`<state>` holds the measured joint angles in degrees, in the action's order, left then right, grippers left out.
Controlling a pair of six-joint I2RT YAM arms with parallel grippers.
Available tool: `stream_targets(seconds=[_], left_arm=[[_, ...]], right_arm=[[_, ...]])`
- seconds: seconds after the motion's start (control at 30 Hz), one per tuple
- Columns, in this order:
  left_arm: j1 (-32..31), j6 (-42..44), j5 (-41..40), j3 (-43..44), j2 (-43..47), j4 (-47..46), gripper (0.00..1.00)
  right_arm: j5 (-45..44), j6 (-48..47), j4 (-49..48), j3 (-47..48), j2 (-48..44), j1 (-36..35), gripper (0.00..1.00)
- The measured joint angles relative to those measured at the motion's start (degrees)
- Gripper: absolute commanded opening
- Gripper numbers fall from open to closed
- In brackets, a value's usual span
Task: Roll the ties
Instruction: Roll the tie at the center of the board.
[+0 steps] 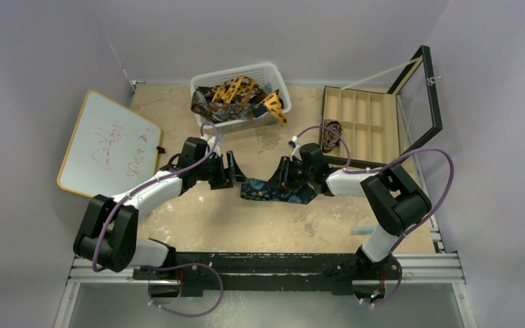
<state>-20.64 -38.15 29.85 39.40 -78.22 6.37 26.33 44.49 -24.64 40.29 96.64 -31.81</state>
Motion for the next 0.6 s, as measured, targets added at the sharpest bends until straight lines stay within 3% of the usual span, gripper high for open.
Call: stream_targets(seconds=[0.3,0.6], left_arm=[[0.00,-0.22,0.00,-0.94,-0.61,-1.20,0.70],[0.00,-0.26,0.07,-1.95,-0.81,-2.93,0.70]], right_arm=[[-0.22,-1.03,2.36,-0.17,-3.23,0.00,0.48],[0.02,-0.07,0.66,-1.79,-3.13,0.00,0.38]])
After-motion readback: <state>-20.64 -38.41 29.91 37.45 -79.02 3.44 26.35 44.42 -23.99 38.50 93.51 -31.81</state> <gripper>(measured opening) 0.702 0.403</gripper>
